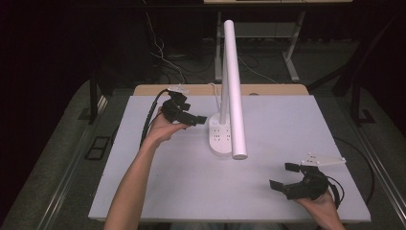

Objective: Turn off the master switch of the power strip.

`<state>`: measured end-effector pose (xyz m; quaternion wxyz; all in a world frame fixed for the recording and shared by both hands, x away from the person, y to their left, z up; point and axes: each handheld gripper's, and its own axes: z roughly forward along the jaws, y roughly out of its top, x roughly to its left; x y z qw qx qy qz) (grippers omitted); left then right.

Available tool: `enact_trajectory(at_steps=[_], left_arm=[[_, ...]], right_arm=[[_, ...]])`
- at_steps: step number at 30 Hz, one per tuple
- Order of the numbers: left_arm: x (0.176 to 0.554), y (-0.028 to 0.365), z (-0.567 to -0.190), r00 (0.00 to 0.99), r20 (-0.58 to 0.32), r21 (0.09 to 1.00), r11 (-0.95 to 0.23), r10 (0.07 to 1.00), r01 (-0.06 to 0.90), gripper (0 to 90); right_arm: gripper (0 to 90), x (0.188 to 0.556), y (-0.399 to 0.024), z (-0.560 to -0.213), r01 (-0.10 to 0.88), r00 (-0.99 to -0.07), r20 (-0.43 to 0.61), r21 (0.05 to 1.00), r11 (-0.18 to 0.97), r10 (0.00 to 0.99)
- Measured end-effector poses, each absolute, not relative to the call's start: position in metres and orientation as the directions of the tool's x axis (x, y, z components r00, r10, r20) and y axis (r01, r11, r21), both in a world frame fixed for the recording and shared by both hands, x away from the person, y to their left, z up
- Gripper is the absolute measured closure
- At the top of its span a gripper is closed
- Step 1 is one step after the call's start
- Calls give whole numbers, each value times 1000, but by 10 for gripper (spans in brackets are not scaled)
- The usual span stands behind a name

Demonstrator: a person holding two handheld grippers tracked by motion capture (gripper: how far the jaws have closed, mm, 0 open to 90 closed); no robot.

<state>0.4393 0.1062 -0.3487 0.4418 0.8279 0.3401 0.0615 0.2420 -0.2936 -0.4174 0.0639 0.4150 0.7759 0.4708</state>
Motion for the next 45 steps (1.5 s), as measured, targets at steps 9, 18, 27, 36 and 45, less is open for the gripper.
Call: enact_trajectory(at_steps=[9, 18, 27, 36, 45], left_arm=[[451, 101, -350, 761, -192, 771, -384, 620, 508, 34], [458, 94, -359, 757, -205, 772, -373, 620, 515, 39], [466, 93, -368, 741, -224, 773, -349, 633, 531, 42], [474, 88, -380, 726, -252, 756, -339, 640, 561, 60], [477, 87, -385, 704, -311, 742, -299, 638, 600, 178]], right_arm=[[0, 243, -294, -417, 589, -649, 298, 780, 213, 700], [0, 243, -294, -417, 586, -650, 296, 782, 213, 700], [0, 243, -294, -418, 588, -650, 299, 780, 213, 699], [0, 243, -296, -419, 588, -646, 296, 780, 212, 703], [0, 244, -296, -419, 596, -646, 299, 772, 219, 703]])
